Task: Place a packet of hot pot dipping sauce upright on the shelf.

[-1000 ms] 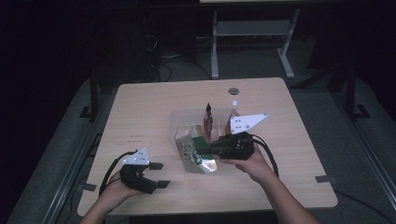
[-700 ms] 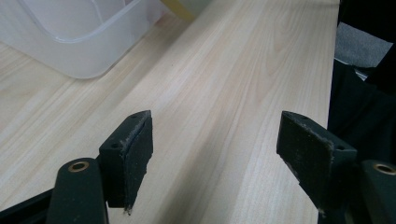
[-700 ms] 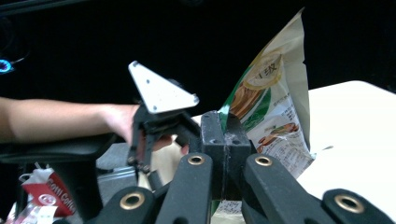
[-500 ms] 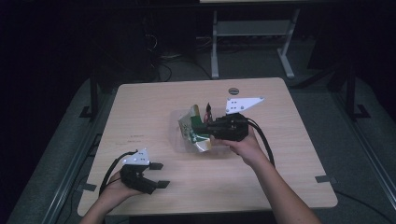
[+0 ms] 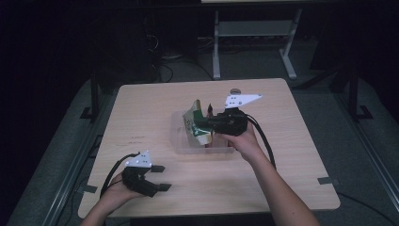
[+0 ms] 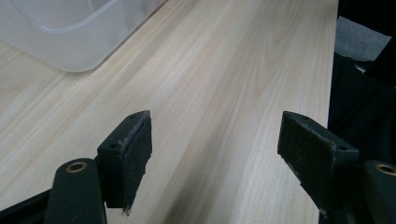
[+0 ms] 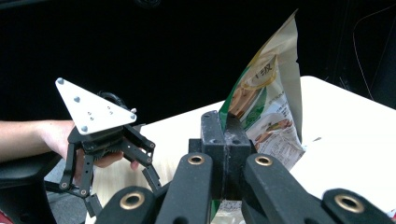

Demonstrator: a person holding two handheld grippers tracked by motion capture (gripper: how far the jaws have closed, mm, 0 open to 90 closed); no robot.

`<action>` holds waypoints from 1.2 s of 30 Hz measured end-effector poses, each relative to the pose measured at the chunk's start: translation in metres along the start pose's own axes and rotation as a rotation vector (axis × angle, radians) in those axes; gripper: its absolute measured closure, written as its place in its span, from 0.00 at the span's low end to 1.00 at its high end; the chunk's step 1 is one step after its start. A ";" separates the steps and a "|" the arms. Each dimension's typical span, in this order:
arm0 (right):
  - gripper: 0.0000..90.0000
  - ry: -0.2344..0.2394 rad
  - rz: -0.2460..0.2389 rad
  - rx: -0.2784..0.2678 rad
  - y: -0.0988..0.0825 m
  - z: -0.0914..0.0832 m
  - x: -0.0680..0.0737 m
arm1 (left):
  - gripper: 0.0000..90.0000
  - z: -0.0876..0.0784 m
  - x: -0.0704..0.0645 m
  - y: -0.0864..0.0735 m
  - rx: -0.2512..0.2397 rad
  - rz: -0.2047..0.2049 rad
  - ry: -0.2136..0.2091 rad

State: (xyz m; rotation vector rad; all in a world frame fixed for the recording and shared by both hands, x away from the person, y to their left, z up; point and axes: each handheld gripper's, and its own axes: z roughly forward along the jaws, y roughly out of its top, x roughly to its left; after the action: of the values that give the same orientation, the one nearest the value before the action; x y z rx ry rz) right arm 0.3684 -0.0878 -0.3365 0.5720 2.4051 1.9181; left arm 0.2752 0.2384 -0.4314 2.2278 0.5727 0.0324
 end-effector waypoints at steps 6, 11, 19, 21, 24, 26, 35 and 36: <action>1.00 -0.016 0.005 0.012 -0.001 0.008 -0.004 | 0.29 0.001 -0.001 0.000 0.005 0.001 -0.006; 1.00 -0.030 0.012 0.027 -0.005 0.017 -0.008 | 0.28 0.002 -0.002 0.000 0.009 0.001 -0.011; 1.00 -0.057 0.022 0.069 -0.011 0.028 -0.012 | 0.28 0.005 -0.002 -0.001 0.019 0.003 -0.021; 1.00 -0.064 0.010 0.075 -0.013 0.031 -0.013 | 0.28 0.005 -0.003 -0.001 0.022 0.004 -0.025; 1.00 -0.071 0.009 0.088 -0.014 0.033 -0.013 | 0.28 0.005 -0.003 -0.001 0.029 0.002 -0.030; 1.00 -0.074 0.014 0.096 -0.015 0.034 -0.014 | 0.28 0.006 -0.003 -0.001 0.028 0.002 -0.031; 0.96 -0.085 0.027 0.089 -0.016 0.034 -0.017 | 0.28 0.007 -0.003 -0.001 0.031 0.007 -0.035; 0.92 -0.084 0.024 0.080 -0.015 0.034 -0.017 | 0.28 0.007 -0.003 -0.001 0.031 0.007 -0.035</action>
State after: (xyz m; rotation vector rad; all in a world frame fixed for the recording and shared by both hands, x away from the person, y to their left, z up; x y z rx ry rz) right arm 0.3883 -0.0640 -0.3630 0.6735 2.4430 1.7752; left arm 0.2735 0.2323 -0.4362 2.2558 0.5494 -0.0115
